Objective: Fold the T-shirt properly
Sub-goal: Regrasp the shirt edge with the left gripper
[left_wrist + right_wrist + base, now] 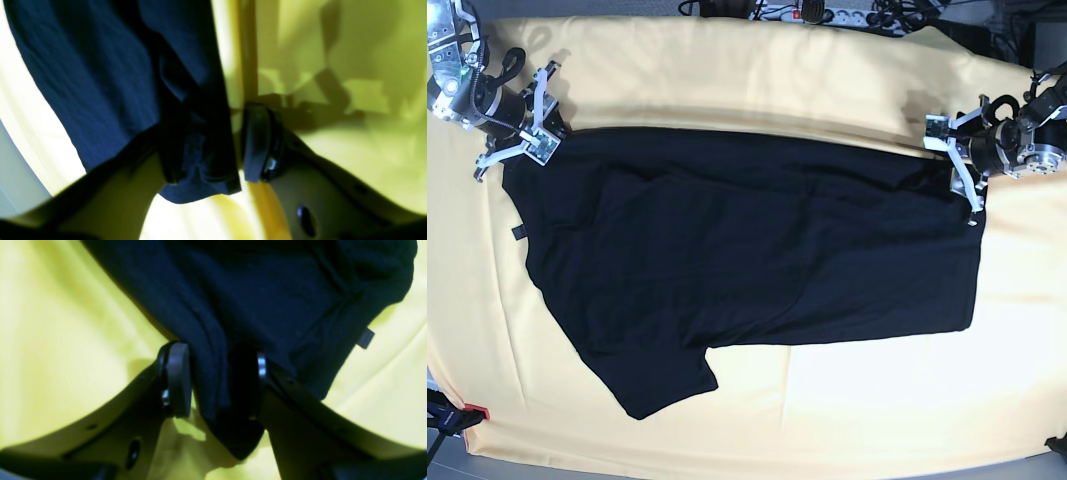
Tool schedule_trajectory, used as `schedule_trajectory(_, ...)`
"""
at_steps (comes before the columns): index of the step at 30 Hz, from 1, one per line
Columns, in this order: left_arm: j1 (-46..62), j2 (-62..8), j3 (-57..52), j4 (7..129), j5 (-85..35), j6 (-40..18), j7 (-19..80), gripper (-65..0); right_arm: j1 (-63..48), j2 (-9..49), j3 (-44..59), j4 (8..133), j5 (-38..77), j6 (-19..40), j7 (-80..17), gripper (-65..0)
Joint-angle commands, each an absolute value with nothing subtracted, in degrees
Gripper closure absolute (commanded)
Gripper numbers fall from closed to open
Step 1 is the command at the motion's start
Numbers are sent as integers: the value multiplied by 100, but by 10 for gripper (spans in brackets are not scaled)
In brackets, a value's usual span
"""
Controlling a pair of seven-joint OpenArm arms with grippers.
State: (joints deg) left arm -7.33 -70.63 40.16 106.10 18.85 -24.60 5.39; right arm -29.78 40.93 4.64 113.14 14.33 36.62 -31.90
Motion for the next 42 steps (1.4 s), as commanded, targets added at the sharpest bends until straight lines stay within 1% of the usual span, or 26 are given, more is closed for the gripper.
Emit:
schedule_trajectory(1, -845, -7190, 3931, 10691, 1863, -2233, 478, -286, -2952, 4193, 526, 11402, 1472, 3594, -3103, -259)
schedule_trajectory(4, -845, -7188, 3931, 10691, 1861, -1977, 508, -285, -2950, 4193, 526, 11402, 1472, 3520, -3100, -250)
schedule_trajectory(5, -845, -7190, 3931, 10691, 1859, -1846, 510, -271, -2952, 4193, 526, 11402, 1472, 3483, -3100, -224)
schedule_trajectory(6, -845, -7188, 3931, 10691, 1857, -1721, 532, -234, -2952, 4193, 526, 11402, 1472, 3483, -3103, -176)
schedule_trajectory(7, -845, -7190, 3931, 10691, 1850, -1636, 578, -176, -2952, 4193, 526, 11402, 1472, 3489, -3103, -115)
schedule_trajectory(8, -845, -7190, 3931, 10691, 1824, -1540, 639, -104, -2952, 4193, 526, 11402, 1472, 3489, -3103, -47)
schedule_trajectory(9, -845, -7190, 3931, 10691, 1747, -1450, 683, -34, -2952, 4193, 526, 11402, 1472, 3489, -3103, 0)
schedule_trajectory(10, -845, -7190, 3931, 10691, 1669, -1372, 751, 0, -2952, 4193, 526, 11402, 1472, 3489, -3103, 0)
schedule_trajectory(13, -845, -7192, 3931, 10691, 1603, -1323, 803, 0, -2952, 4193, 526, 11402, 1472, 3505, -3103, 0)
schedule_trajectory(18, -845, -7192, 3931, 10691, 1603, -1326, 801, 0, -2952, 4193, 526, 11402, 1474, 3693, -3107, 0)
schedule_trajectory(19, -845, -7192, 3931, 10691, 1603, -1326, 801, -1, -2952, 4193, 526, 11402, 1474, 3688, -3107, -29)
schedule_trajectory(22, -845, -7192, 3931, 10691, 1603, -1326, 801, -133, -2952, 4193, 526, 11402, 1476, 3686, -3107, -164)
schedule_trajectory(23, -845, -7192, 3931, 10691, 1603, -1326, 803, -176, -2952, 4193, 526, 11402, 1474, 3686, -3107, -196)
schedule_trajectory(25, -847, -7192, 3931, 10691, 1608, -1321, 814, -244, -2952, 4193, 526, 11402, 1474, 3686, -3107, -226)
schedule_trajectory(27, -845, -7190, 3931, 10691, 1608, -1214, 917, -281, -2952, 4193, 526, 11402, 1474, 3686, -3107, -227)
schedule_trajectory(33, -847, -7192, 3931, 10691, 1817, -287, 1243, -287, -2950, 4193, 526, 11402, 1476, 3686, -3105, -227)
schedule_trajectory(36, -847, -7192, 3931, 10691, 1820, -47, 1253, -286, -2952, 4193, 526, 11402, 1476, 3686, -3105, -227)
schedule_trajectory(39, -845, -7190, 3931, 10691, 1813, -21, 1251, -286, -2952, 4193, 526, 11402, 1476, 3684, -3105, -227)
schedule_trajectory(42, -845, -7190, 3931, 10691, 1640, -161, 1251, -286, -2952, 4193, 526, 11402, 1476, 3686, -3105, -227)
